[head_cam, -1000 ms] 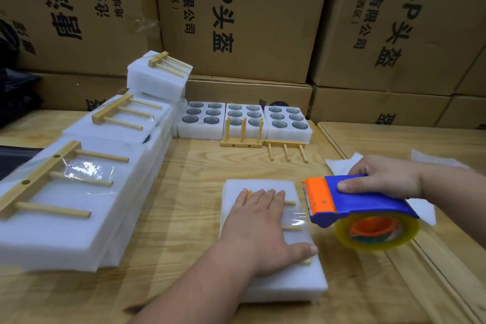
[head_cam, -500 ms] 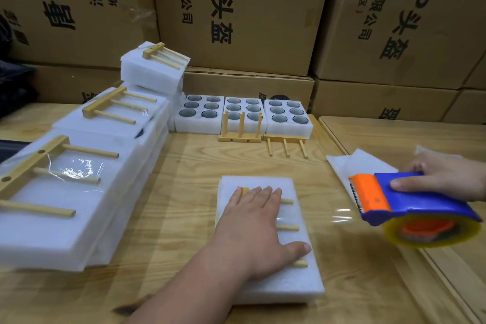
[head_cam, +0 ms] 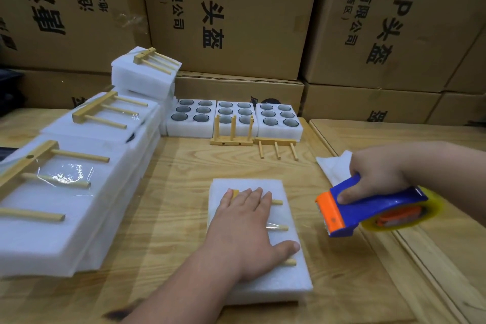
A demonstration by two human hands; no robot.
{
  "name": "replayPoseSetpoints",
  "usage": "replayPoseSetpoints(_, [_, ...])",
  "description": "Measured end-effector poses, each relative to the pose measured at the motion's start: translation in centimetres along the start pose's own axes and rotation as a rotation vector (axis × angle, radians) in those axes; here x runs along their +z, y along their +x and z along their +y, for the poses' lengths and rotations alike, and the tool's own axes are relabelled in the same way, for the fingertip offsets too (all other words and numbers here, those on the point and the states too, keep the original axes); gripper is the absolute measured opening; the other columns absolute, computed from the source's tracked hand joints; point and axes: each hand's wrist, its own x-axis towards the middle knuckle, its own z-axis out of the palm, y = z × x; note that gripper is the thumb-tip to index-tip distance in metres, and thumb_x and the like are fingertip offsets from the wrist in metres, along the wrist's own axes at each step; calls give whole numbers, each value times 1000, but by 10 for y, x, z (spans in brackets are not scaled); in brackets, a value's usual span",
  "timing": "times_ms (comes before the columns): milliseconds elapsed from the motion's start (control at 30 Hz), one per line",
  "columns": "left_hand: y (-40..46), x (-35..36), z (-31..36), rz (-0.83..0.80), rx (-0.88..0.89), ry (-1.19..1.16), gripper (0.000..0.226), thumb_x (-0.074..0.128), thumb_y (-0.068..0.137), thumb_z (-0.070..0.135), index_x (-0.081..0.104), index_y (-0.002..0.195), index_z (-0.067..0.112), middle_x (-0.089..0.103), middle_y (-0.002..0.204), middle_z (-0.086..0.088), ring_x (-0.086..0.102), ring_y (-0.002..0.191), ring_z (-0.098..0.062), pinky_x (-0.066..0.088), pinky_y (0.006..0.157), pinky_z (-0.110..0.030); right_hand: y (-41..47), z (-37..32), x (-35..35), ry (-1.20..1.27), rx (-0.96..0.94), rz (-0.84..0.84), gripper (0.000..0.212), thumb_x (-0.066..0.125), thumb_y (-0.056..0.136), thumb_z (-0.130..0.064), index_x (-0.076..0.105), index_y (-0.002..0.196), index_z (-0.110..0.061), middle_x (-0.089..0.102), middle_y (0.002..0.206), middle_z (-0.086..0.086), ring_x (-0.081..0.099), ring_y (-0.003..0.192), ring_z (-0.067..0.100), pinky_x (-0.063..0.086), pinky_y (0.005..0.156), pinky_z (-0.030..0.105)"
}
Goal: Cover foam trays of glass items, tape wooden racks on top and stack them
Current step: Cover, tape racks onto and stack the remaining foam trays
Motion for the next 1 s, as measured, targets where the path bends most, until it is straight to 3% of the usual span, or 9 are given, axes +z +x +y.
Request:
replayPoseSetpoints(100, [0,0,1,6,-1,9,106,27,82,88,-4,162,27,-7,170,6,-10,155,-12,-17,123,-42,-3,-35,-4,-183,29,74,66,47,75,-85,60,80,-20,60,74,-5,56,66,16,37,56,30])
replayPoseSetpoints(233, [0,-1,2,13,0,18,105,28,83,87,-3,162,26,-5,170,5,-8,156,-13,-14,124,-44,-4,-91,-3,-408,7,163,29,41,94,-46,60,96,-24,53,82,-6,57,82,24,35,56,29])
replayPoseSetpoints(367, [0,-1,2,33,5,5,105,29,82,87,2,163,26,0,170,5,-5,156,-14,-13,124,-44,0,-138,4,-580,-17,100,10,51,89,-23,61,88,-21,59,89,-1,62,86,28,51,77,37])
replayPoseSetpoints(500, [1,-1,4,52,11,-7,102,33,82,86,7,162,28,7,170,4,0,156,-15,-12,124,-45,9,-158,10,-636,13,89,22,60,91,-26,68,111,-21,67,112,2,66,99,34,50,63,44])
replayPoseSetpoints(567, [1,-2,5,38,8,12,103,32,83,86,6,163,26,6,170,3,-1,156,-16,-13,124,-46,9,-157,11,-556,29,95,25,57,91,-25,67,114,-20,66,114,2,65,103,34,49,66,45])
replayPoseSetpoints(667, [2,-2,5,7,3,40,105,28,84,86,1,163,21,0,171,1,-4,156,-16,-15,123,-45,8,-142,13,-434,26,161,13,53,91,-19,62,100,-18,60,100,2,61,95,29,51,81,42])
replayPoseSetpoints(700, [2,-2,5,-3,0,43,105,28,84,85,0,163,21,-1,171,1,-5,156,-16,-16,123,-45,6,-135,14,-421,7,232,6,52,91,-16,57,91,-20,55,90,0,58,86,27,51,77,37])
replayPoseSetpoints(800, [2,-1,6,-25,-20,52,105,26,85,85,-1,163,20,-2,171,1,-6,156,-17,-15,123,-47,5,-113,23,-413,-5,412,18,47,92,-12,48,75,-20,45,71,-4,43,59,17,32,50,26])
replayPoseSetpoints(1000, [3,-2,7,-44,-33,63,104,25,85,84,0,163,19,-1,171,0,-4,157,-17,-13,124,-49,9,-96,29,-385,28,486,27,40,93,-14,41,68,-22,45,67,-4,40,55,17,27,47,29])
